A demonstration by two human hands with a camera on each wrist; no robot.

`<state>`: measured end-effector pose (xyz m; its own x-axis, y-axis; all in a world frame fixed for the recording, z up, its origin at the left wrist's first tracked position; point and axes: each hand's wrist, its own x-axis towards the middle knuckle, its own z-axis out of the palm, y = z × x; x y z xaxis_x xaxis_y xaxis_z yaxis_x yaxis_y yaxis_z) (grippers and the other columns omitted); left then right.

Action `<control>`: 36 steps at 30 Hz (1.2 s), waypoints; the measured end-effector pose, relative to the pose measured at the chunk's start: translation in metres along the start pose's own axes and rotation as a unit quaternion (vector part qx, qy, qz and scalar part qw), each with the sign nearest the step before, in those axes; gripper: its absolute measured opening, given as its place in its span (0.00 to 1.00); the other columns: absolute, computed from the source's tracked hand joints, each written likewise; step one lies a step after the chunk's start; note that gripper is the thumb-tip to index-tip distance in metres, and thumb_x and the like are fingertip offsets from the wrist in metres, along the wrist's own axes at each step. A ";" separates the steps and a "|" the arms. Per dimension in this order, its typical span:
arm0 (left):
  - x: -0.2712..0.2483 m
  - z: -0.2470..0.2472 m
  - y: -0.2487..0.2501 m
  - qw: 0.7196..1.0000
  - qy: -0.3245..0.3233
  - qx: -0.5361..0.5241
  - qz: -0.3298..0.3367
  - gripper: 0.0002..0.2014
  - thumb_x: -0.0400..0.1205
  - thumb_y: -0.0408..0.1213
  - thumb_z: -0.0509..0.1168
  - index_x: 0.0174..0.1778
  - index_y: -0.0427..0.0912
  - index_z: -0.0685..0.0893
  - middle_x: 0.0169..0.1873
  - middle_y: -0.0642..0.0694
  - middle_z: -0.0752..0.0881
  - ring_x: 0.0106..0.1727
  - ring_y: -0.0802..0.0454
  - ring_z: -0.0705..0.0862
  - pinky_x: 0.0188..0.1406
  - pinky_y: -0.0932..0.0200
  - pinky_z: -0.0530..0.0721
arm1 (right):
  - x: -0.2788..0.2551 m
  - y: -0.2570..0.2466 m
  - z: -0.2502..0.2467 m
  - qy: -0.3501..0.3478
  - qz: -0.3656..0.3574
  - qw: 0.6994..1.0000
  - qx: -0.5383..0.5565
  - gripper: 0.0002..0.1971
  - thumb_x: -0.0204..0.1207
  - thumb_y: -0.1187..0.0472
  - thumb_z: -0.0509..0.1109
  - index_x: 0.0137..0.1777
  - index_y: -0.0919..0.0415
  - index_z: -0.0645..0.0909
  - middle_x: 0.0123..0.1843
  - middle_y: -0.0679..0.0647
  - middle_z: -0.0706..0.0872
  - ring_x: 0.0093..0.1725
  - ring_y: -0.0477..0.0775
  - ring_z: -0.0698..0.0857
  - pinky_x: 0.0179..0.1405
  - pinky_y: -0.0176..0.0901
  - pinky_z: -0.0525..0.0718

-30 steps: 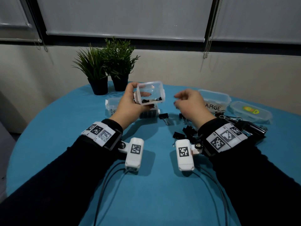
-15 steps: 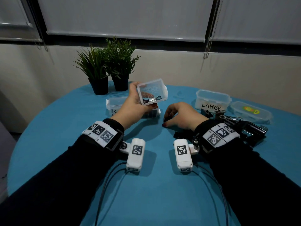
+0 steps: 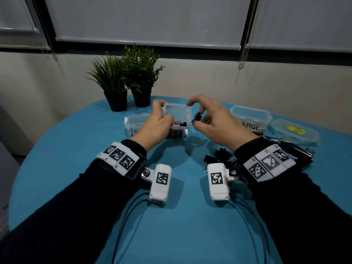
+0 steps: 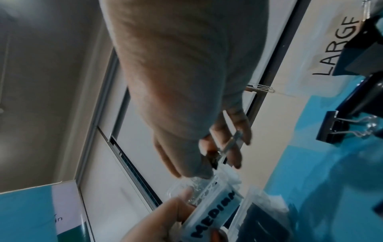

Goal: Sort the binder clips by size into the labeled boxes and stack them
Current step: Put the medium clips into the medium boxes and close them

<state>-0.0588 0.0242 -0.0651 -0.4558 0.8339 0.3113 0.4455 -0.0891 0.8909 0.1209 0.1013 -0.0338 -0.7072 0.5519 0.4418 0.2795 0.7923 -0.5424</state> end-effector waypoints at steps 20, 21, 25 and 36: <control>-0.004 0.002 0.005 0.998 0.009 0.052 -0.044 0.17 0.85 0.33 0.57 0.69 0.46 0.67 0.44 0.44 0.82 0.36 0.47 0.82 0.25 0.55 0.79 | 0.005 0.003 0.000 0.050 0.036 0.996 0.063 0.14 0.82 0.59 0.70 0.64 0.46 0.88 0.53 0.51 0.80 0.41 0.50 0.81 0.44 0.39 0.81; -0.004 0.002 0.005 0.998 0.008 0.053 -0.044 0.16 0.85 0.33 0.57 0.69 0.46 0.67 0.44 0.44 0.82 0.36 0.47 0.82 0.25 0.56 0.79 | 0.006 0.002 0.001 0.081 0.031 0.989 0.117 0.11 0.82 0.62 0.71 0.61 0.52 0.90 0.49 0.49 0.82 0.35 0.51 0.79 0.39 0.41 0.81; -0.005 0.003 0.008 0.998 -0.007 0.050 -0.050 0.16 0.86 0.34 0.57 0.69 0.47 0.68 0.47 0.43 0.84 0.38 0.45 0.84 0.23 0.58 0.78 | 0.005 -0.001 0.003 0.121 0.009 0.959 0.258 0.07 0.81 0.67 0.73 0.56 0.65 0.90 0.42 0.52 0.91 0.34 0.48 0.82 0.36 0.42 0.83; -0.014 0.003 0.017 0.995 -0.046 0.037 -0.074 0.13 0.88 0.37 0.56 0.68 0.48 0.70 0.51 0.43 0.87 0.40 0.46 0.92 0.24 0.59 0.77 | 0.008 0.003 0.019 0.076 -0.058 0.972 0.215 0.09 0.79 0.67 0.75 0.57 0.60 0.90 0.53 0.59 0.81 0.47 0.51 0.88 0.58 0.43 0.87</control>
<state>-0.0424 0.0129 -0.0558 -0.4504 0.8813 0.1431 0.4358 0.0772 0.8967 0.1038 0.1025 -0.0456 -0.6038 0.5239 0.6008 -0.1162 0.6878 -0.7166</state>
